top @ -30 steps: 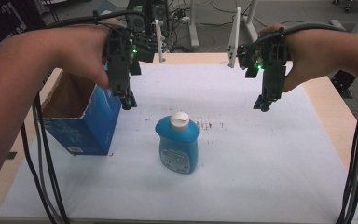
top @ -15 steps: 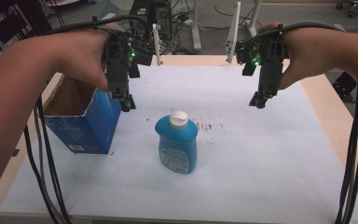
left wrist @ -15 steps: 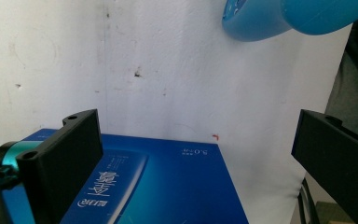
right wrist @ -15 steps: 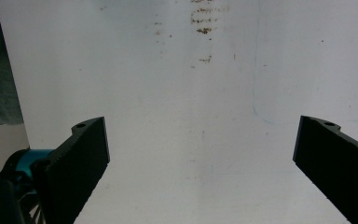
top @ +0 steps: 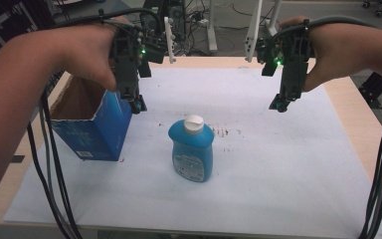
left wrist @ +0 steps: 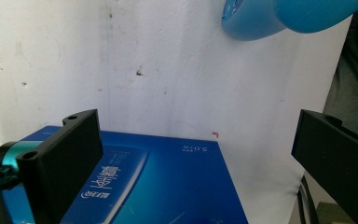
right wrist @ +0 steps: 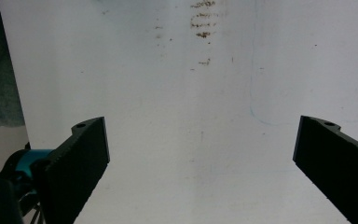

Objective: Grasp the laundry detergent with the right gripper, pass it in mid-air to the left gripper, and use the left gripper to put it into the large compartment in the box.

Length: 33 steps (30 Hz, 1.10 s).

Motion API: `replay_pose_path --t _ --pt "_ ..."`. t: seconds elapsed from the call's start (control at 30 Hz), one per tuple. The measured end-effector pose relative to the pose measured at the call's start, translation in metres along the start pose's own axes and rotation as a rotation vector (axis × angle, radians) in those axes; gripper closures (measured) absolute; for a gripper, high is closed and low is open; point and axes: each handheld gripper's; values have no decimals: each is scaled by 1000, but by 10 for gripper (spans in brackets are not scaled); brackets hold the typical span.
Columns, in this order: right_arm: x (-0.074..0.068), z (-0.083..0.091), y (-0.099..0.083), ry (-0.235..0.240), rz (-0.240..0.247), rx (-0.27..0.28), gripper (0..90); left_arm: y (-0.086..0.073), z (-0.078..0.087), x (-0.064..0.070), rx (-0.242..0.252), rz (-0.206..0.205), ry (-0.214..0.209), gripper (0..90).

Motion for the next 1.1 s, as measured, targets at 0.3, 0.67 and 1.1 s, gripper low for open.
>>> replay_pose_path --t 0.3,0.67,1.1 --pt "-13 3 -3 -13 -13 22 26 -1 0 7 -11 -13 3 18" --pt "-39 -2 -17 -11 -62 86 26 -1 4 20 -17 -35 5 17" --pt "-70 -13 -31 24 -109 266 26 -2 9 28 -10 -49 5 18"
Point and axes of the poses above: each handheld gripper's, and its own axes: z roughly backward along the jaws, y roughly out of its top, x roughly to its right, and after that the axes turned 5 degrees about x, right-handed
